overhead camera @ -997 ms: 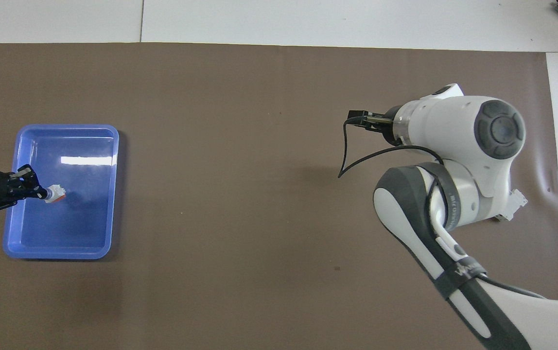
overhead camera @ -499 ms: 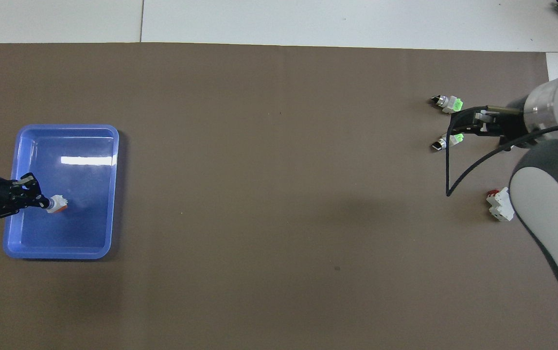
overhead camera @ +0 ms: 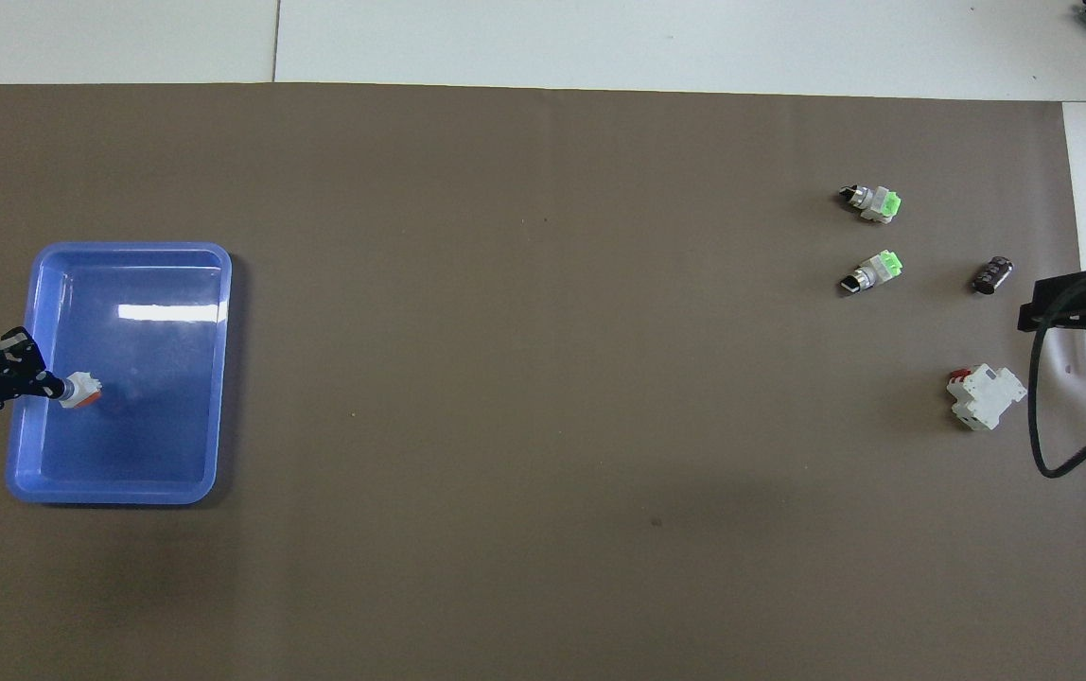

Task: Turn and place switch with both arms
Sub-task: 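Release the switch in the tray and lift the left gripper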

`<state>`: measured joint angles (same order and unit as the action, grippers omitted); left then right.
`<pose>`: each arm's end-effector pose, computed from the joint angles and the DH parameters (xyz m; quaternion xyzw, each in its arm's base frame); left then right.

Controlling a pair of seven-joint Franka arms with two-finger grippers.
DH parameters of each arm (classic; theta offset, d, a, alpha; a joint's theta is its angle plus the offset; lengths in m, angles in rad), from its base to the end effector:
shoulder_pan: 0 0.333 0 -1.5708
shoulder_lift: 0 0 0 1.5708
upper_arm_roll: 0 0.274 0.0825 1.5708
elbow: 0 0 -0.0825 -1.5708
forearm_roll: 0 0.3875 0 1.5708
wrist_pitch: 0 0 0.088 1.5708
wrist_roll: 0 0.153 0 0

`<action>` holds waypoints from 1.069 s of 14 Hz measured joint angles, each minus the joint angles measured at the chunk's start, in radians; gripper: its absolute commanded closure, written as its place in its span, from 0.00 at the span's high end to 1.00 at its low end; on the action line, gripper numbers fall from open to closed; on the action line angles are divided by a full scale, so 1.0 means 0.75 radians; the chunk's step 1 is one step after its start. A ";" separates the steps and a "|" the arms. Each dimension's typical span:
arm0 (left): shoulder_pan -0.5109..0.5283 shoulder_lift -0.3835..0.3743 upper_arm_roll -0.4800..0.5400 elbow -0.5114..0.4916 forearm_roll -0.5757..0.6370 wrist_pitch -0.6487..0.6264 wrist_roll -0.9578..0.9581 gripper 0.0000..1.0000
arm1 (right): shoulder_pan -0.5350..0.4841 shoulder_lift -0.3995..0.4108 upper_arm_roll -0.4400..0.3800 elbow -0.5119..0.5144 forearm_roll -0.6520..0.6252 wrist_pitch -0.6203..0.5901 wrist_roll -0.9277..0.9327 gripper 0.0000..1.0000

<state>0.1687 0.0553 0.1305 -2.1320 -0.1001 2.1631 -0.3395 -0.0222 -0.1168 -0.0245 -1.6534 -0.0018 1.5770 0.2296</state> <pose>0.5239 0.1537 0.2907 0.9394 0.3405 -0.0125 0.0373 0.5280 -0.0255 0.5611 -0.9903 0.1376 -0.0200 0.0024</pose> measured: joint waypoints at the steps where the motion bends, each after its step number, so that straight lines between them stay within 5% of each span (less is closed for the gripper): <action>1: 0.017 0.015 0.000 0.004 0.000 0.002 0.012 0.00 | 0.000 -0.004 -0.004 0.000 0.000 0.000 -0.001 1.00; 7: 0.041 0.062 -0.004 0.024 0.000 0.006 0.034 0.00 | 0.026 0.090 0.001 0.114 -0.017 -0.064 -0.012 1.00; 9: 0.041 0.063 -0.004 0.028 0.000 0.006 0.037 0.20 | 0.044 0.108 0.002 0.134 -0.030 -0.065 -0.012 1.00; 12: 0.041 0.065 -0.004 0.063 0.000 -0.007 0.054 0.33 | 0.049 0.111 0.002 0.141 -0.032 -0.065 -0.012 1.00; 15: 0.042 0.066 -0.004 0.103 0.000 -0.047 0.099 0.34 | 0.051 0.112 0.002 0.141 -0.032 -0.055 -0.012 1.00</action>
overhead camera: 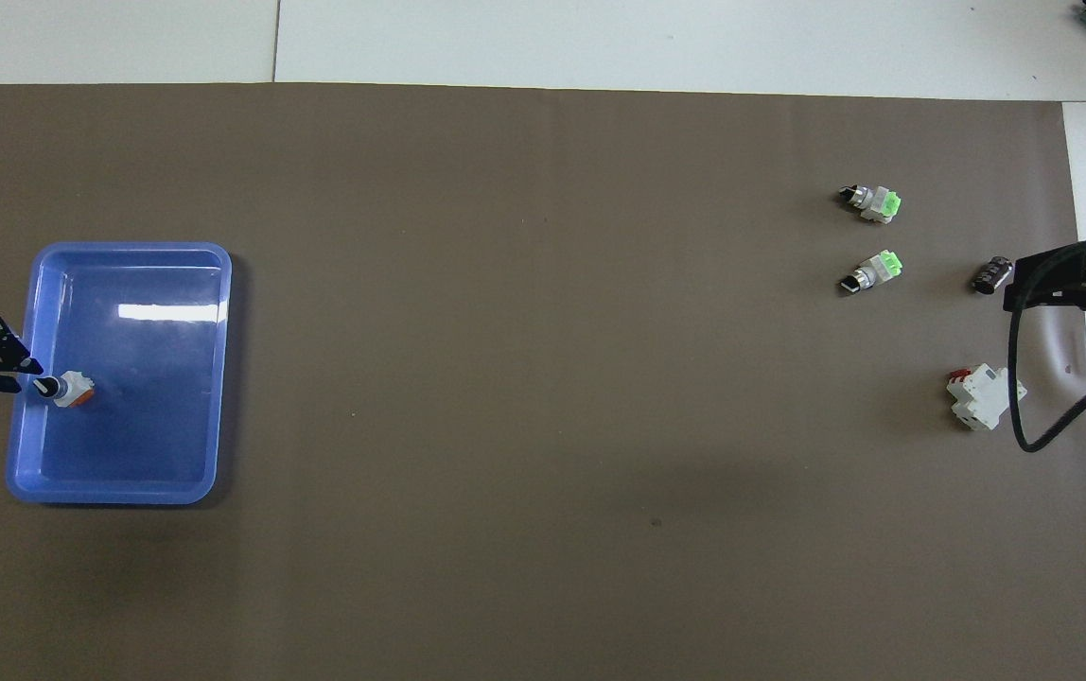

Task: Turn and place switch with both arms
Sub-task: 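Release the switch in the tray and lift the left gripper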

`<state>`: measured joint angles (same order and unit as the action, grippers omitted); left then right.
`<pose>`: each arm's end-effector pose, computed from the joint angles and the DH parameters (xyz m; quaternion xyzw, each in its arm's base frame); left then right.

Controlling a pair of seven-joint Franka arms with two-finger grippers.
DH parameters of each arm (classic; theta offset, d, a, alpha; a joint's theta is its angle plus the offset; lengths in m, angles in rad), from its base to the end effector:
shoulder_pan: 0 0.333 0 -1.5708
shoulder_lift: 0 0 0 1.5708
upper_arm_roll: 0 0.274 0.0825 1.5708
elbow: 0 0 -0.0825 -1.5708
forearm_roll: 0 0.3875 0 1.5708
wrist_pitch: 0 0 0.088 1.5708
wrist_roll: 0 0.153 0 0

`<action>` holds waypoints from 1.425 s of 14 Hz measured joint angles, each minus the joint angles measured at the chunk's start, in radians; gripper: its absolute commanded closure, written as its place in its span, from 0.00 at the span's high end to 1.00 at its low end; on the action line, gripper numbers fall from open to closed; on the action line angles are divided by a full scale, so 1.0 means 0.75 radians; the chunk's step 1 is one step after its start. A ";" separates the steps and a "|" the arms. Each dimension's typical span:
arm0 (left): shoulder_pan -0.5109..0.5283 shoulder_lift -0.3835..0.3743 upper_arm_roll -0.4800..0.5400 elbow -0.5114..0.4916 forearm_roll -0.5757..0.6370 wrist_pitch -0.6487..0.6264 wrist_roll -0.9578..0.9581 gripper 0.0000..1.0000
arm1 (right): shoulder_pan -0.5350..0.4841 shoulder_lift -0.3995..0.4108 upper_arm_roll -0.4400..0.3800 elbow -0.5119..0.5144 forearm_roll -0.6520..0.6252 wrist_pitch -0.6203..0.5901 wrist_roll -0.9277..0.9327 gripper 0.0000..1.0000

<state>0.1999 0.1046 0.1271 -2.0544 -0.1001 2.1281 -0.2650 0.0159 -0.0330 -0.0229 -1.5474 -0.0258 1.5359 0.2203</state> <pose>0.5351 0.1728 0.2956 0.9476 0.3171 -0.0137 0.0359 0.5469 -0.0080 0.5628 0.9933 -0.1140 0.0120 0.0113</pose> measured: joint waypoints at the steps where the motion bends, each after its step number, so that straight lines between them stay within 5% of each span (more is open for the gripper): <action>1: 0.000 0.001 -0.001 0.017 0.000 -0.018 0.008 0.34 | 0.000 0.000 0.000 0.000 0.000 0.001 0.000 1.00; 8: -0.180 0.007 -0.029 0.413 0.003 -0.384 0.021 0.34 | -0.001 0.001 0.000 0.000 0.000 0.005 0.000 1.00; 15: -0.463 0.019 -0.036 0.630 0.034 -0.555 0.021 0.33 | -0.004 0.001 0.000 0.000 0.000 0.007 0.000 1.00; 20: -0.479 0.000 0.002 0.701 0.091 -0.672 0.309 0.30 | -0.017 0.001 -0.004 -0.001 0.000 0.012 0.000 1.00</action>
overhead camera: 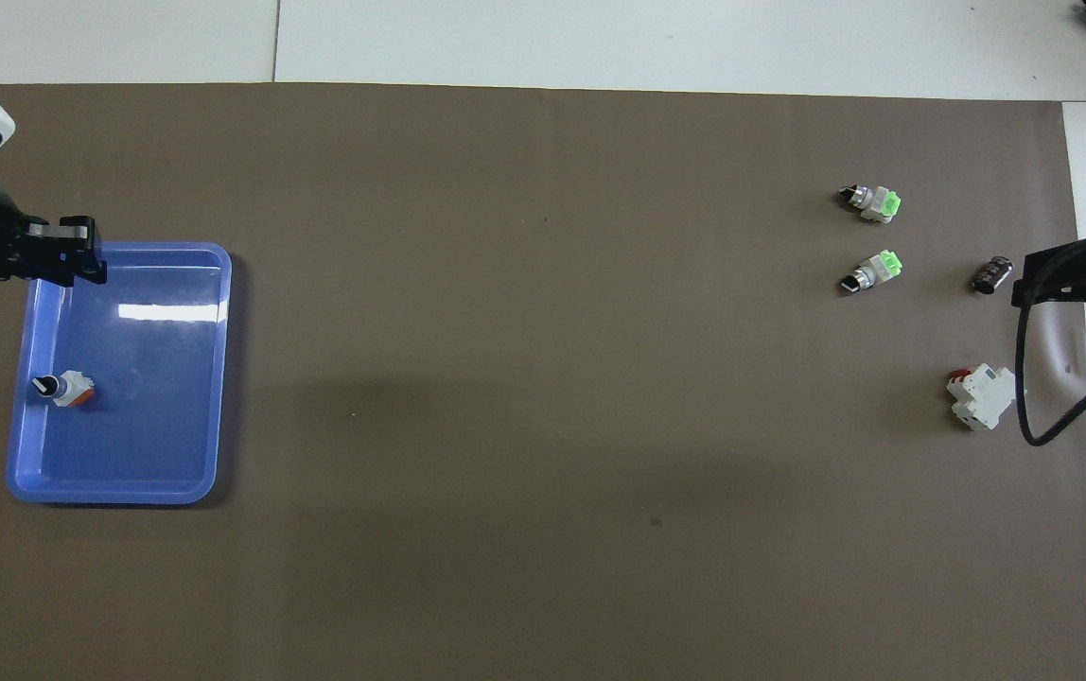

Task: Turn and place switch with both arms

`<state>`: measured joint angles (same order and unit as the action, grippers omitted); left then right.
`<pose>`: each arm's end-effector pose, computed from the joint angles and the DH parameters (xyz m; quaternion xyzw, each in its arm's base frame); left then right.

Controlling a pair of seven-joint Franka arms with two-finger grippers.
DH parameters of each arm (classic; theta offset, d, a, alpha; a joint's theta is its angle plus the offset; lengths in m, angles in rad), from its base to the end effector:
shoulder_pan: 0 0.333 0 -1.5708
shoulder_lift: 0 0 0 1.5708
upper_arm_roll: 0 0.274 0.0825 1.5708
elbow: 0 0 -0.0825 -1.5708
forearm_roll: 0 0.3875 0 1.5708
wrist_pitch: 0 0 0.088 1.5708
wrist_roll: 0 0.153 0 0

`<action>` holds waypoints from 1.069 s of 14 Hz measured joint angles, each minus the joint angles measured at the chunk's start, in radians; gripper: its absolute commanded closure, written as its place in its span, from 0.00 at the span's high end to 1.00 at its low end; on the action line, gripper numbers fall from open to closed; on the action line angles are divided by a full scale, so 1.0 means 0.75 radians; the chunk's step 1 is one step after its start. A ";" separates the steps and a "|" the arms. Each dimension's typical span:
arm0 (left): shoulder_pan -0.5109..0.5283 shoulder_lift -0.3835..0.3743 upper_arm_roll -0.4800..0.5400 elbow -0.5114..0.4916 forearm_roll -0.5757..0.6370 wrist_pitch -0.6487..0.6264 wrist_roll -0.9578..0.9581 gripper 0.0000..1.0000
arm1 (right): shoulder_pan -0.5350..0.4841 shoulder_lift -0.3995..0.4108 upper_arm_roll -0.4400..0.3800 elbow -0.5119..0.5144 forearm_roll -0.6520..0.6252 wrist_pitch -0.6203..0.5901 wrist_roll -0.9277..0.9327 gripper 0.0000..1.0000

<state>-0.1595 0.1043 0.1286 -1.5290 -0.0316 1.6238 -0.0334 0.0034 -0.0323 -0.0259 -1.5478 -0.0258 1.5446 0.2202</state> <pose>0.5884 -0.0255 0.5017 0.9999 0.0018 -0.0046 0.0089 0.5481 -0.0165 0.5630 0.9924 -0.1216 0.0157 0.0110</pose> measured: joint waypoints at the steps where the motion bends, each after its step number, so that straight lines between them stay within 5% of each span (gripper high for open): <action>1: 0.015 -0.006 0.009 0.018 0.002 -0.028 0.041 0.30 | -0.001 0.000 0.000 0.000 0.000 0.002 0.000 1.00; 5: 0.066 -0.053 0.013 0.059 0.003 -0.092 0.163 0.43 | -0.003 0.000 0.000 -0.001 0.000 0.003 0.000 1.00; 6: 0.066 -0.079 0.010 0.063 0.003 -0.096 0.190 0.51 | -0.004 0.001 0.000 -0.002 0.000 0.003 0.000 1.00; 9: 0.065 -0.160 -0.001 0.063 0.003 -0.125 0.242 0.98 | -0.008 0.001 0.000 -0.002 0.000 0.003 0.000 1.00; 15: 0.065 -0.186 -0.001 0.054 0.002 -0.142 0.260 0.99 | -0.008 0.001 0.000 -0.002 0.000 0.003 0.000 1.00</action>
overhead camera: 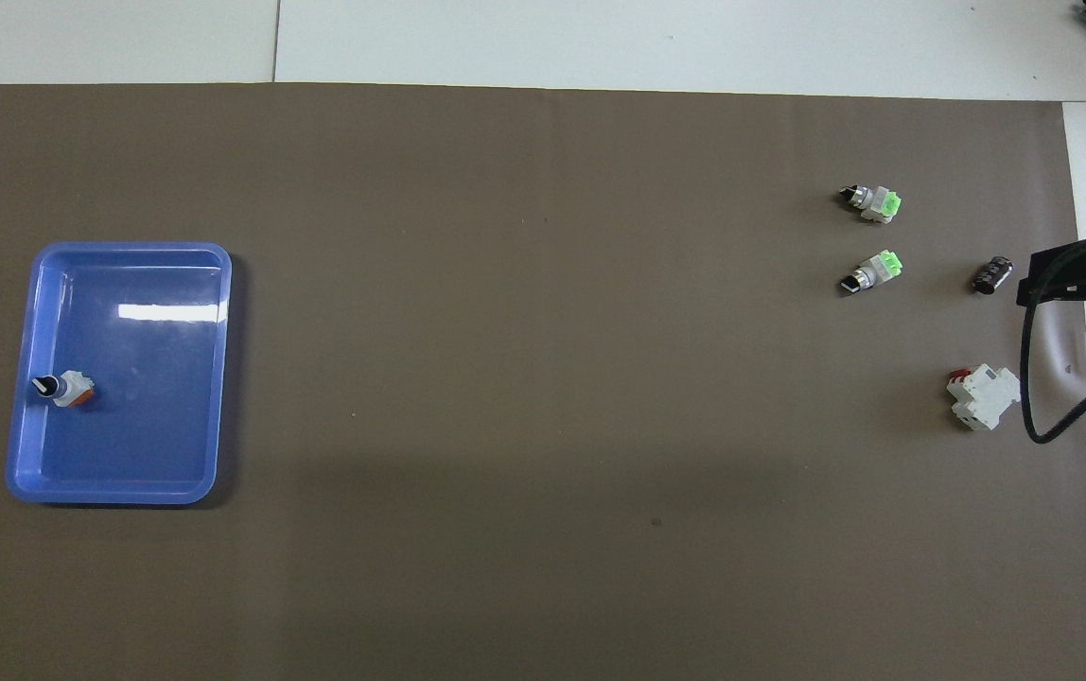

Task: Turn and place switch with both arms

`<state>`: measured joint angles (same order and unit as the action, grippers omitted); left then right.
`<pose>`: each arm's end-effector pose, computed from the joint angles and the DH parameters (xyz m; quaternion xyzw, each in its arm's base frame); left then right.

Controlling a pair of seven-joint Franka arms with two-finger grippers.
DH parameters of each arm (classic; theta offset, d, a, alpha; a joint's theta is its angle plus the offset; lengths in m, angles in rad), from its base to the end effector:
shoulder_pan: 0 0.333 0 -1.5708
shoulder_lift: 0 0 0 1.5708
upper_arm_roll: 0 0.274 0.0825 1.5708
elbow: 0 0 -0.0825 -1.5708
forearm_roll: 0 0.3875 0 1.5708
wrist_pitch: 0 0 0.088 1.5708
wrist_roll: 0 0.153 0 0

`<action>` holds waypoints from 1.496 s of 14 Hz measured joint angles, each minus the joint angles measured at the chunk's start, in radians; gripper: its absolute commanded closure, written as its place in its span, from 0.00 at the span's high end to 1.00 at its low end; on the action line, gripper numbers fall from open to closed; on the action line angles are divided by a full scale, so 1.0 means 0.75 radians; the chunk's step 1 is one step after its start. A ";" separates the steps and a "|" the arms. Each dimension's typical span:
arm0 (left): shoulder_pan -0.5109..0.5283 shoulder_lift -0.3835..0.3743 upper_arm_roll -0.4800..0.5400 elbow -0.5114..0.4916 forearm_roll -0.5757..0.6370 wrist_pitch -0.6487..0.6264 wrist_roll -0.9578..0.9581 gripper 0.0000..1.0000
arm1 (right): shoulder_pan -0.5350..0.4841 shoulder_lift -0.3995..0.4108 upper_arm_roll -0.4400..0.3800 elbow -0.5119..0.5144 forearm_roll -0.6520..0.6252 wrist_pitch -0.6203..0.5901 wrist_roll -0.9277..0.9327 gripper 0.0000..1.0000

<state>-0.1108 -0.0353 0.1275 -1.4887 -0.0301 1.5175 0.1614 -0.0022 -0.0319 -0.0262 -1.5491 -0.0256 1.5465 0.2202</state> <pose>0.5456 0.0055 0.5899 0.9966 -0.0735 0.0333 0.0143 0.5483 -0.0197 0.5623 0.9920 -0.1245 0.0158 0.0109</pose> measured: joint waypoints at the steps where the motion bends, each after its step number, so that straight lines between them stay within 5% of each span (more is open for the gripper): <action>1: 0.001 -0.004 0.002 -0.012 0.000 0.000 0.000 0.99 | 0.000 0.000 0.000 0.000 0.000 0.000 0.000 1.00; 15: 0.022 -0.111 -0.002 -0.239 0.000 0.105 0.005 0.99 | 0.000 0.000 0.001 0.001 0.004 -0.017 -0.019 1.00; 17: 0.021 -0.112 -0.005 -0.242 0.000 0.105 0.005 0.91 | 0.000 0.000 0.001 0.001 0.005 -0.025 -0.019 1.00; 21: 0.021 -0.112 -0.008 -0.256 0.000 0.105 0.005 1.00 | 0.000 -0.001 0.001 0.001 0.005 -0.026 -0.020 1.00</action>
<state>-0.0951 -0.1196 0.1215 -1.6804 -0.0301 1.5964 0.1649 -0.0026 -0.0323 -0.0255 -1.5484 -0.0219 1.5273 0.2055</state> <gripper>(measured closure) 0.084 0.000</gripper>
